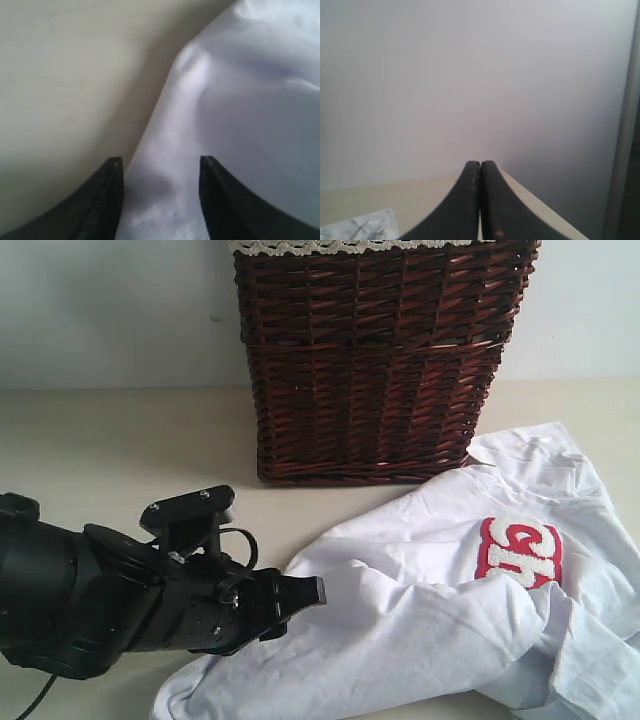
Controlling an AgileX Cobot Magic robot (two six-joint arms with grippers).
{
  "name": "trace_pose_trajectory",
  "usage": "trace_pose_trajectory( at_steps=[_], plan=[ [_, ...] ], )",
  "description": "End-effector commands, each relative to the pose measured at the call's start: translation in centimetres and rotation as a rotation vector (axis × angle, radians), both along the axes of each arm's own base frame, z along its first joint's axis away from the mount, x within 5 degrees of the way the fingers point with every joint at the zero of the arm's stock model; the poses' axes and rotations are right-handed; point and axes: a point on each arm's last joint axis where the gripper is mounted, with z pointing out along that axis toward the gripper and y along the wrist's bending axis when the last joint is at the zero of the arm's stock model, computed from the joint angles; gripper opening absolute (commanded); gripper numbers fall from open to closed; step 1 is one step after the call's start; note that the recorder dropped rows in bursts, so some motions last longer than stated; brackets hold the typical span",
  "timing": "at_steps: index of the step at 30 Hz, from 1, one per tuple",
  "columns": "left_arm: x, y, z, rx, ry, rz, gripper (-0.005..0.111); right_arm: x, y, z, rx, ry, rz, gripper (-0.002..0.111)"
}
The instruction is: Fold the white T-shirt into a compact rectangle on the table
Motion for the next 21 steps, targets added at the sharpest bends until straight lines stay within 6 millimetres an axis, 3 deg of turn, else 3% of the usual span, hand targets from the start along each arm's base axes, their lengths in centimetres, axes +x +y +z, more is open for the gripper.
trace_pose_trajectory(
  at_steps=[1,8,14,21],
  plan=[
    [0.1,0.0,-0.3,0.036,-0.017,-0.046,0.043,0.1,0.0,-0.1,-0.007,0.009,0.002,0.000],
    [0.1,-0.2,-0.2,0.051,-0.038,-0.106,0.000,0.1,0.0,-0.1,-0.007,0.009,0.002,0.000],
    [-0.1,-0.7,1.0,0.123,-0.174,-0.350,0.000,0.1,0.0,-0.1,-0.007,0.009,0.002,0.000],
    [-3.3,-3.1,3.9,0.244,-0.461,-0.744,0.000,0.1,0.0,-0.1,-0.007,0.009,0.002,0.000]
  ],
)
